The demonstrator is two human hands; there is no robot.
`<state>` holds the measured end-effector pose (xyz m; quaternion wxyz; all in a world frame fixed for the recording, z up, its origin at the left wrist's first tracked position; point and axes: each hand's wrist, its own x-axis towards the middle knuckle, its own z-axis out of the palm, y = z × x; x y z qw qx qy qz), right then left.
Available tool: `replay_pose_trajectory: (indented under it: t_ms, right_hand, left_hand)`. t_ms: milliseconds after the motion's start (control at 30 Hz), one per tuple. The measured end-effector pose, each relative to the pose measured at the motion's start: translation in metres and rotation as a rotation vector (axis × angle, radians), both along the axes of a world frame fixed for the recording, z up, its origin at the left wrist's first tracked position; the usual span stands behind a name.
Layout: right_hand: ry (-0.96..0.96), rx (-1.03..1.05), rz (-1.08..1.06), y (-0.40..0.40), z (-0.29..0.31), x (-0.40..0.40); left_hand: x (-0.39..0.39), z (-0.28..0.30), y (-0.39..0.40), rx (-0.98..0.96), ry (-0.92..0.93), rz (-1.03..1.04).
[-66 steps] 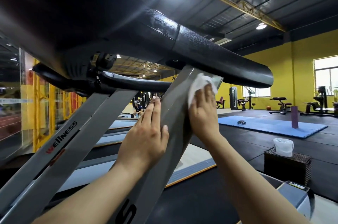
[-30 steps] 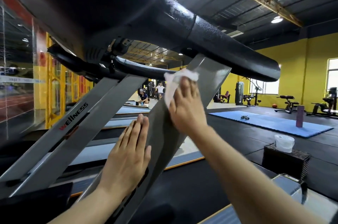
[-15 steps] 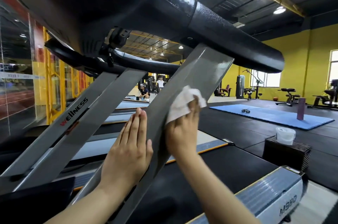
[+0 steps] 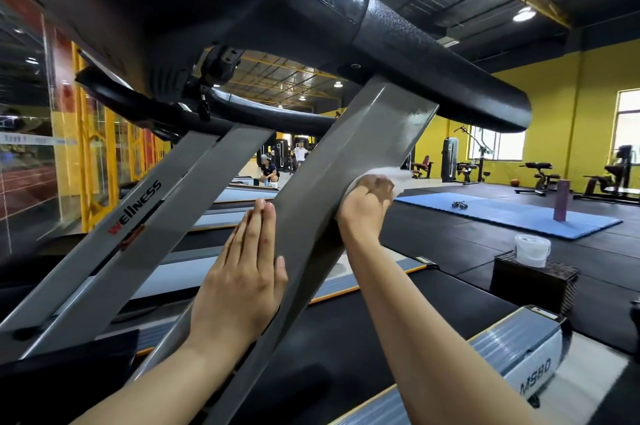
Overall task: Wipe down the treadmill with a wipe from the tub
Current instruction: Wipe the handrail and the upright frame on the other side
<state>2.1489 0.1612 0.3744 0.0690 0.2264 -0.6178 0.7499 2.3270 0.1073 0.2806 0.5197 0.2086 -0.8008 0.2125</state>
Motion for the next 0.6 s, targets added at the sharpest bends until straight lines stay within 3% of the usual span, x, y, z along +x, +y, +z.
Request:
replay_pose_trajectory:
  t_ms: [167, 233, 400, 467, 600]
  right_hand:
    - [-0.059, 0.097, 0.053, 0.000, -0.054, 0.022]
    - [-0.008, 0.096, 0.011, 0.004, -0.048, 0.021]
    - [0.328, 0.142, -0.142, 0.002, -0.012, -0.003]
    - [0.499, 0.167, -0.186, -0.001, -0.027, -0.001]
    - [1.053, 0.298, -0.212, -0.004, -0.096, 0.034]
  left_hand:
    - [0.000, 0.000, -0.001, 0.016, -0.010, 0.009]
    - [0.001, 0.000, -0.001, 0.015, -0.009, 0.008]
    - [0.002, 0.000, -0.002, 0.005, -0.015, 0.017]
    - [0.000, -0.001, -0.002, 0.009, -0.016, 0.018]
    - [0.001, 0.001, -0.003, 0.033, -0.037, -0.017]
